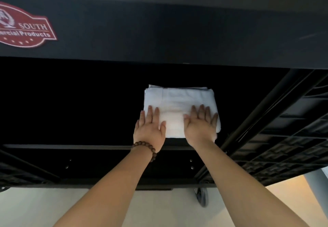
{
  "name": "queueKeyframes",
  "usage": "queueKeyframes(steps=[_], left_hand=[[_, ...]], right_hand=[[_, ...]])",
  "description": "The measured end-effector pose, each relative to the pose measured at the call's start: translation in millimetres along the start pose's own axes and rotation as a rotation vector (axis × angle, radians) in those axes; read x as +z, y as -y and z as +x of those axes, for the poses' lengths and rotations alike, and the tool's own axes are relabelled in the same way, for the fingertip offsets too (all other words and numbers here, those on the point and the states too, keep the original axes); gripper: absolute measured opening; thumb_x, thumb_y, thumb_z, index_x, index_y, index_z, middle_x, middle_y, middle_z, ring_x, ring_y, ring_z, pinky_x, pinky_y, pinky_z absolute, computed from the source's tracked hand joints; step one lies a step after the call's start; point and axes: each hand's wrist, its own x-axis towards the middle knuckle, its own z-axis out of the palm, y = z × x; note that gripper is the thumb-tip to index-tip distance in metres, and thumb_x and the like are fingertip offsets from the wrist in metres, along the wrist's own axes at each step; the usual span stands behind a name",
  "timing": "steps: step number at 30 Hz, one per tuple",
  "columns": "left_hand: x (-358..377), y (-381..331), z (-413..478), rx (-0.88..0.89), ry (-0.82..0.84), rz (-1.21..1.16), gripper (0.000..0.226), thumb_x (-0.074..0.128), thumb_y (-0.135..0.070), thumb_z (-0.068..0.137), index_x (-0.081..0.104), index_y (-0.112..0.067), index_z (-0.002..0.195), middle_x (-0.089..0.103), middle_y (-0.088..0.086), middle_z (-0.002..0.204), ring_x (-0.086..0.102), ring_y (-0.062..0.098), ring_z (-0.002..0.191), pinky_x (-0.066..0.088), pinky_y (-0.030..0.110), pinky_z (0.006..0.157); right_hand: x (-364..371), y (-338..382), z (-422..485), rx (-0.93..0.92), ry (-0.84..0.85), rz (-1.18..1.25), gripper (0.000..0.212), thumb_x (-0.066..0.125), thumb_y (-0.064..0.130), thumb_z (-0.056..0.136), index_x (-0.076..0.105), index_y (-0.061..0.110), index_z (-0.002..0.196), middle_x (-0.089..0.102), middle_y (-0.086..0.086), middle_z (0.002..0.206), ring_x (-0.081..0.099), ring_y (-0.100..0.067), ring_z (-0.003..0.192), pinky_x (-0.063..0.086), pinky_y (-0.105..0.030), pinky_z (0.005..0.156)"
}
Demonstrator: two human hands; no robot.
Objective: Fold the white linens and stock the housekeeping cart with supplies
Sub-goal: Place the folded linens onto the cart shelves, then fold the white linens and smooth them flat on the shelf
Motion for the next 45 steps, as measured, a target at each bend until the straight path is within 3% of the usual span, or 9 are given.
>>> queueKeyframes(steps=[3, 6, 11, 19, 22, 29, 37, 45], left_hand=[[0, 10, -19, -0.018, 0.017, 0.035, 0.063, 0.014, -0.048, 0.1, -0.018, -0.025, 0.15, -0.019, 0.001, 0.159, -0.008, 0.022, 0.147, 0.008, 0.041, 0.121], [-5, 19, -39, -0.03, 0.047, 0.083, 0.067, 0.017, -0.049, 0.1, -0.016, -0.021, 0.151, -0.014, 0.003, 0.16, -0.008, 0.02, 0.147, 0.004, 0.04, 0.121], [-32, 23, -79, 0.008, 0.08, 0.038, 0.068, 0.021, -0.051, 0.099, -0.003, -0.018, 0.153, -0.003, 0.001, 0.161, -0.005, 0.017, 0.148, 0.002, 0.037, 0.121], [-76, 1, -162, 0.135, 0.061, -0.066, 0.061, 0.037, -0.046, 0.098, 0.023, -0.02, 0.151, 0.023, 0.001, 0.158, 0.021, 0.016, 0.144, 0.018, 0.035, 0.118], [-81, -14, -180, 0.173, 0.071, -0.077, 0.06, 0.038, -0.047, 0.097, 0.028, -0.02, 0.15, 0.028, 0.0, 0.156, 0.024, 0.015, 0.143, 0.018, 0.033, 0.118], [-69, -88, -196, 0.306, 0.157, -0.136, 0.058, 0.043, -0.047, 0.096, 0.031, -0.024, 0.148, 0.033, -0.003, 0.153, 0.027, 0.014, 0.141, 0.019, 0.032, 0.115], [-52, -173, -202, 0.665, 0.343, -0.079, 0.059, 0.039, -0.047, 0.097, 0.025, -0.024, 0.15, 0.024, 0.0, 0.157, 0.022, 0.017, 0.142, 0.022, 0.04, 0.116], [-45, -205, -211, 1.05, 0.461, -0.003, 0.059, 0.04, -0.044, 0.098, 0.024, -0.023, 0.151, 0.025, -0.001, 0.156, 0.021, 0.016, 0.143, 0.019, 0.038, 0.117]], right_hand=[[12, -6, -34, -0.065, -0.04, -0.019, 0.064, 0.003, 0.054, 0.097, -0.016, 0.024, 0.15, -0.016, -0.009, 0.159, -0.019, -0.028, 0.145, -0.01, -0.051, 0.117], [13, -13, -59, -0.057, 0.016, 0.002, 0.065, 0.006, 0.055, 0.097, -0.026, 0.026, 0.145, -0.027, -0.007, 0.156, -0.025, -0.026, 0.143, -0.003, -0.049, 0.119], [-12, -12, -97, -0.066, 0.112, 0.11, 0.063, 0.012, 0.053, 0.099, -0.004, 0.024, 0.152, -0.012, -0.005, 0.16, -0.015, -0.023, 0.146, -0.001, -0.044, 0.12], [-67, -27, -185, -0.028, 0.059, 0.246, 0.057, 0.034, 0.046, 0.1, 0.027, 0.021, 0.15, 0.022, -0.009, 0.157, 0.015, -0.023, 0.146, 0.016, -0.042, 0.118], [-81, -47, -214, 0.056, 0.057, 0.295, 0.053, 0.04, 0.042, 0.099, 0.035, 0.019, 0.146, 0.033, -0.008, 0.152, 0.024, -0.022, 0.143, 0.023, -0.041, 0.115], [-96, -104, -266, 0.342, -0.033, 0.404, 0.05, 0.046, 0.037, 0.098, 0.041, 0.017, 0.143, 0.037, -0.006, 0.15, 0.031, -0.022, 0.139, 0.028, -0.038, 0.113], [-93, -151, -326, 0.731, -0.088, 0.468, 0.049, 0.045, 0.035, 0.096, 0.039, 0.021, 0.143, 0.027, -0.008, 0.154, 0.029, -0.026, 0.139, 0.028, -0.038, 0.113], [-89, -133, -376, 1.118, -0.242, 0.478, 0.048, 0.049, 0.03, 0.095, 0.042, 0.019, 0.141, 0.026, -0.011, 0.153, 0.031, -0.03, 0.136, 0.029, -0.038, 0.111]])
